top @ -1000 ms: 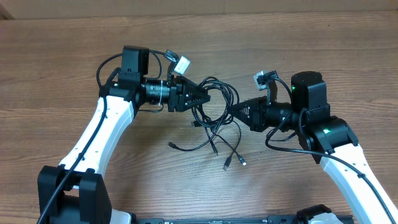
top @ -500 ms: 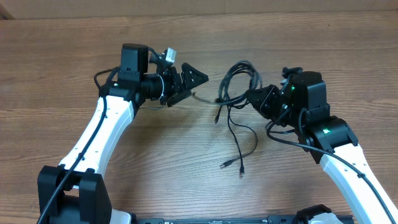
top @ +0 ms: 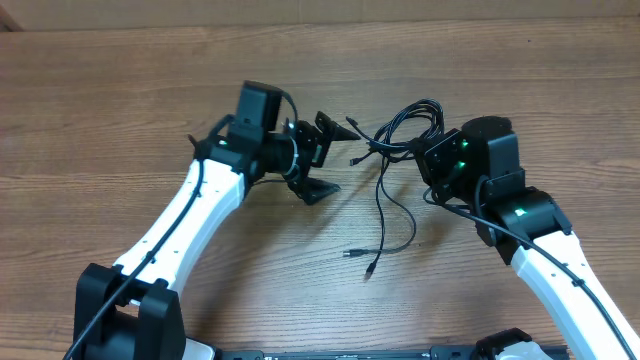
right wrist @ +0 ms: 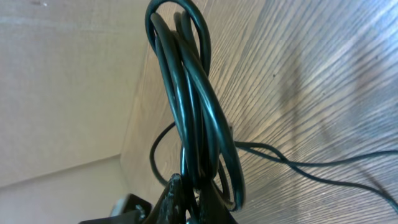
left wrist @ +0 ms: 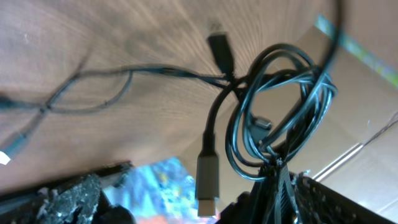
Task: Untangle cables
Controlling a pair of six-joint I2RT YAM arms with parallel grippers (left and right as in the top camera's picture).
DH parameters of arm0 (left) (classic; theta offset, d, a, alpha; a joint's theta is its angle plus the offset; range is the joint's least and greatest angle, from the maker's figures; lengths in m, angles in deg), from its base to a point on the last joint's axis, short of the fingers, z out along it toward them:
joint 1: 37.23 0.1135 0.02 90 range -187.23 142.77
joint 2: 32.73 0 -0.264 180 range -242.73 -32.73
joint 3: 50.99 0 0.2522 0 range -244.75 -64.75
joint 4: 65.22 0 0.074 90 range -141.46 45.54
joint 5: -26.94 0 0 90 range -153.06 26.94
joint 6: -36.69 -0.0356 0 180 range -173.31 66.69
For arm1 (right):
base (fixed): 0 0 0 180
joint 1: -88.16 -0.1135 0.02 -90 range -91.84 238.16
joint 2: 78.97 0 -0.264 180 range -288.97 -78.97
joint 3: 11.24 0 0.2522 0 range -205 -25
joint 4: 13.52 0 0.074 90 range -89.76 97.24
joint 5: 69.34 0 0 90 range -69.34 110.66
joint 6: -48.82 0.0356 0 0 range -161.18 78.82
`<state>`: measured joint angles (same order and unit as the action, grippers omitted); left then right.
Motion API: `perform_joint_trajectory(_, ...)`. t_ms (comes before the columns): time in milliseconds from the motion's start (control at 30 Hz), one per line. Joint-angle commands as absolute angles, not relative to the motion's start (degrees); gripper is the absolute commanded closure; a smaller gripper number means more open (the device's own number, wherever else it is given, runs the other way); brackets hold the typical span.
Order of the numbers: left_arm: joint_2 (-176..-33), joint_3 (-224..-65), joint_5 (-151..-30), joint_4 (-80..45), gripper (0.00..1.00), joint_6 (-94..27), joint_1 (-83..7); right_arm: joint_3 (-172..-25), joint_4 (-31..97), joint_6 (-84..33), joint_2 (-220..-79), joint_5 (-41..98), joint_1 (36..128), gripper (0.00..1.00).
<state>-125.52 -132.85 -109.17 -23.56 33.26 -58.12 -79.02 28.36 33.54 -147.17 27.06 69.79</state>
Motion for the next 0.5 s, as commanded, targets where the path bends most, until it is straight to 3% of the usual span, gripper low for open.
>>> perform_joint_trajectory(0,-124.1,-134.0,-103.7,-23.4,0.01,48.4,-60.6,-80.1,27.7,40.3,-147.5,23.3,66.9,0.96)
perform_joint_trajectory(133,-124.1,-134.0,-97.2,-23.9,0.02,52.2,-62.8,-80.1,27.8,42.5,-148.3,20.1,63.7,0.96)
perform_joint_trajectory(267,-124.1,-134.0,-92.2,-27.4,0.15,52.1,-63.3,-80.1,27.9,46.1,-149.8,21.4,61.7,0.96)
perform_joint_trajectory(467,-124.1,-134.0,-89.4,-28.2,0.24,52.1,-63.3,-80.1,26.7,51.9,-150.4,28.0,60.8,0.96)
